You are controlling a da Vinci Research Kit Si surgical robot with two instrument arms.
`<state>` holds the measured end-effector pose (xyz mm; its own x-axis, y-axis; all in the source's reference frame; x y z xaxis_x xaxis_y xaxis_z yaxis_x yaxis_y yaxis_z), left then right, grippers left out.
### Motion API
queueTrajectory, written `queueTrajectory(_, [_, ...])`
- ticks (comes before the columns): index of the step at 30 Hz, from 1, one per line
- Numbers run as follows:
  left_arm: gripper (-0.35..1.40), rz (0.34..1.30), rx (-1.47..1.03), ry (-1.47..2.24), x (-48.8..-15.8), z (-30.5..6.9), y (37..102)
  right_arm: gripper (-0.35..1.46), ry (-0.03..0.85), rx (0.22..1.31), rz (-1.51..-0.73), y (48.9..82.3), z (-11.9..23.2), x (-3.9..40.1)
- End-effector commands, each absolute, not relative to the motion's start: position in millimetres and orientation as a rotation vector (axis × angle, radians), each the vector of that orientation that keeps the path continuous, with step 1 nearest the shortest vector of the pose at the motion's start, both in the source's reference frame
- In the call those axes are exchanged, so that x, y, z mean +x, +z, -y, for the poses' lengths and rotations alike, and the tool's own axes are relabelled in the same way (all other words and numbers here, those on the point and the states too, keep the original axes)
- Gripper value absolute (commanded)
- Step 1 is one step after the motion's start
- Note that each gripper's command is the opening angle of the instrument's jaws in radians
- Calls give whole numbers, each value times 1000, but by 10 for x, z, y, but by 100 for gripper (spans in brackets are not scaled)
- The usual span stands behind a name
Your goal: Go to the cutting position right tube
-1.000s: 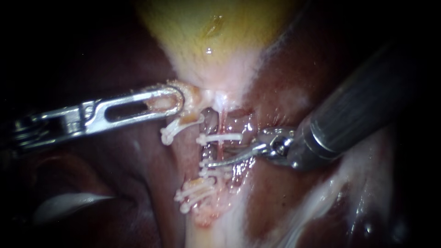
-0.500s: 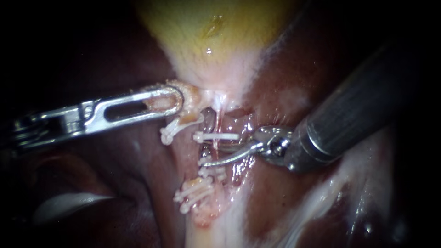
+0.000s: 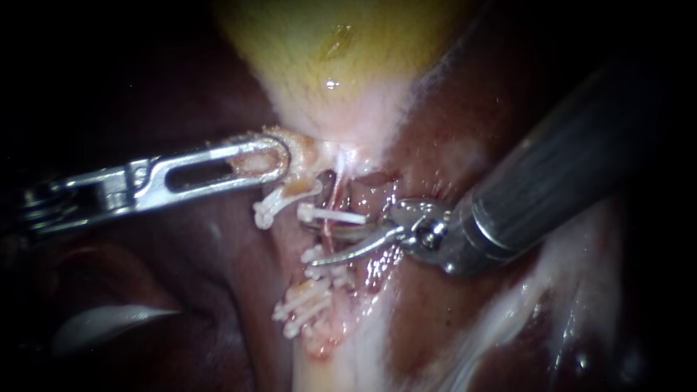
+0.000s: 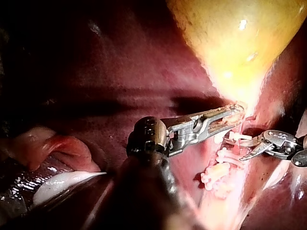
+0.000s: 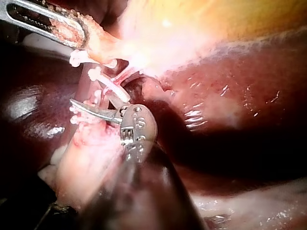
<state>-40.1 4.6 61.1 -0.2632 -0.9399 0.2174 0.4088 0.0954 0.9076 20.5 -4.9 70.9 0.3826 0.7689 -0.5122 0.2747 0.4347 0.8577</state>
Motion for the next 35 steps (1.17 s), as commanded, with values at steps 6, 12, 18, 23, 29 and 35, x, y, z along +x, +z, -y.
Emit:
queueTrajectory(6, [-35, 1186, 630, -1465, -402, -46, 612, 141, 357, 1068, -1234, 714, 54, 218])
queueTrajectory(12, [-35, 1186, 632, -1463, -399, -47, 614, 140, 330, 1043, -1248, 721, 61, 225])
queueTrajectory(18, [-35, 1186, 632, -1463, -398, -48, 616, 140, 311, 1027, -1259, 722, 62, 229])
queueTrajectory(23, [-35, 1186, 632, -1463, -398, -48, 616, 140, 311, 1020, -1265, 722, 62, 232])
queueTrajectory(29, [-35, 1186, 632, -1463, -398, -48, 616, 140, 305, 1009, -1270, 722, 62, 233])
queueTrajectory(35, [-35, 1186, 632, -1463, -398, -48, 616, 140, 304, 1009, -1270, 722, 62, 233])
